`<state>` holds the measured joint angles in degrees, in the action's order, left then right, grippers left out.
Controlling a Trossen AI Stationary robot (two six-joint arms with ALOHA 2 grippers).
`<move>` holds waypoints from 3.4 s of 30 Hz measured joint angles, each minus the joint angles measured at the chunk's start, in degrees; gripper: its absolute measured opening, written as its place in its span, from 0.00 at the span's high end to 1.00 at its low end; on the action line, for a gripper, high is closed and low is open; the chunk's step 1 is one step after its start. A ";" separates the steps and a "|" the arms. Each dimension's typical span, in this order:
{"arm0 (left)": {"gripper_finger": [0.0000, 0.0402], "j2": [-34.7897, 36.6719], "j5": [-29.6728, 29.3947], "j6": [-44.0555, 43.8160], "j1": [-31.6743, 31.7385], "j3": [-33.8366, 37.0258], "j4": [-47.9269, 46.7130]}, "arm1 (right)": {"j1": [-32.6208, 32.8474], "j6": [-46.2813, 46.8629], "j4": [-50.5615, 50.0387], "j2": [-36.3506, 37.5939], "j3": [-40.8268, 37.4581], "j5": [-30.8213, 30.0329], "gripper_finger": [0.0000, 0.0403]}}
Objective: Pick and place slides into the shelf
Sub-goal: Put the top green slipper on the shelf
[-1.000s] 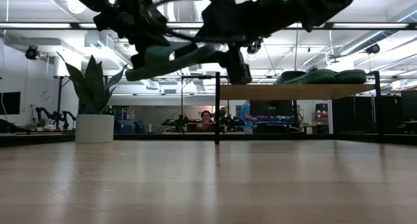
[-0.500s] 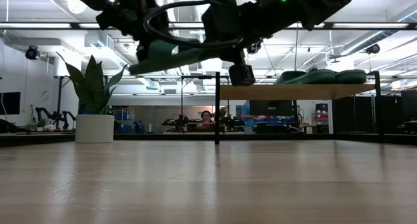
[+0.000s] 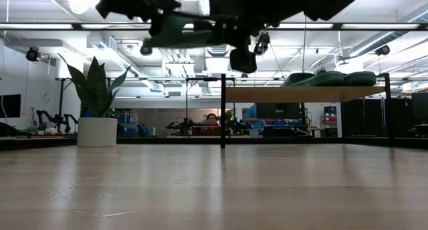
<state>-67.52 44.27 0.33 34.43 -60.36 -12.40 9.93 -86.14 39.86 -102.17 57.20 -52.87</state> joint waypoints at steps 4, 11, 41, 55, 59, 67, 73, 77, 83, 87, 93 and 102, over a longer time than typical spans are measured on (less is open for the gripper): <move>0.54 5.15 -3.37 2.47 0.14 -0.23 1.93 | 0.20 0.56 -0.51 1.51 -0.12 -2.37 0.93; 0.53 16.12 -10.74 7.62 0.22 -0.23 1.64 | 0.47 3.74 -0.24 5.26 -0.17 -9.29 0.93; 0.53 21.67 -14.67 8.10 0.21 5.96 4.76 | -2.72 19.66 -6.67 11.73 -7.15 -26.82 0.93; 0.53 21.13 -14.79 7.90 0.20 6.08 6.40 | -0.95 32.01 -6.93 9.30 -10.69 -26.93 0.93; 0.53 20.64 -14.78 7.81 0.21 6.08 6.46 | -0.08 34.61 -7.02 7.94 -10.14 -29.99 0.93; 0.53 18.79 -14.79 7.64 0.20 6.25 6.33 | 0.46 39.54 -6.97 4.42 -10.07 -31.16 0.93; 0.53 17.43 -14.79 7.59 0.21 6.06 6.31 | 0.56 40.75 -7.09 1.35 -9.33 -30.99 0.93; 0.53 17.57 -14.79 7.59 0.22 5.95 6.40 | 0.57 40.73 -6.90 0.93 -8.17 -31.07 0.93; 0.53 18.02 -14.79 7.51 0.22 6.05 6.33 | 0.57 39.17 -6.99 0.83 -7.23 -31.28 0.93; 0.53 18.07 -14.77 7.43 0.22 6.05 5.82 | 0.57 38.11 -6.98 0.83 -6.94 -31.24 0.93; 0.53 18.01 -14.77 7.38 0.22 6.16 5.88 | 0.57 38.11 -7.02 0.83 -6.94 -31.31 0.86; 0.53 17.96 -14.77 7.40 0.21 6.29 5.85 | 0.59 37.36 -6.98 0.83 -6.95 -33.76 0.80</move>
<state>-49.56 29.50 7.73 34.64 -54.06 -6.55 10.52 -48.77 32.88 -101.34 50.25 -86.63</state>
